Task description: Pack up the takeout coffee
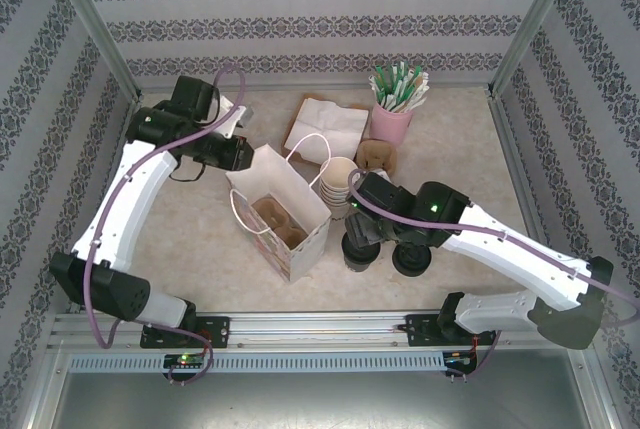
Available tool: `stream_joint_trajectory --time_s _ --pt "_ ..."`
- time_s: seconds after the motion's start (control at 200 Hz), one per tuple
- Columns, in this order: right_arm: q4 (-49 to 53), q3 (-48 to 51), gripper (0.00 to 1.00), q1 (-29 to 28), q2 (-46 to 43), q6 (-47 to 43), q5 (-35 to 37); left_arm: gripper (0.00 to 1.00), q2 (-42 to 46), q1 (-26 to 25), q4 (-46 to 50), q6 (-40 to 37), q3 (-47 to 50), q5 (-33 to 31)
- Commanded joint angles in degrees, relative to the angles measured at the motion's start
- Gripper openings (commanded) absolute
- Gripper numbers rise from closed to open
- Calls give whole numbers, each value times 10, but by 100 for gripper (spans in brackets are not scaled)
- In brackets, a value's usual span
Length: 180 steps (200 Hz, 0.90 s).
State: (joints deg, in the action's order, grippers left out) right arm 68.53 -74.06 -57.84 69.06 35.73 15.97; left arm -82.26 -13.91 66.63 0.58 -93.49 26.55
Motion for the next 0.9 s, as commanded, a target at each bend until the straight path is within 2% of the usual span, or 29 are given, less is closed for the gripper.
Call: stream_joint_trajectory --time_s 0.0,0.16,0.265,0.34,0.425,0.53,0.679,0.894 --pt "10 29 79 4 -8 8 -17 14 24 -7 -28 51 35 0" --pt "-16 70 77 4 -24 11 -34 6 49 -6 -55 93 89 -23" --pt "-30 87 77 4 -23 10 -45 6 69 -6 -71 107 113 -37" --pt "-42 98 78 3 -16 9 -55 13 81 -6 -74 109 115 -45" --pt "-55 110 80 3 -9 11 -59 42 91 -6 -70 108 110 -47" --pt "-67 114 81 3 -1 13 -56 58 104 -5 -74 110 111 -60" --pt "-62 111 79 4 28 25 -34 64 118 -6 -82 116 112 -74" --pt "-84 118 79 4 51 41 -47 68 162 -6 -127 148 141 -76"
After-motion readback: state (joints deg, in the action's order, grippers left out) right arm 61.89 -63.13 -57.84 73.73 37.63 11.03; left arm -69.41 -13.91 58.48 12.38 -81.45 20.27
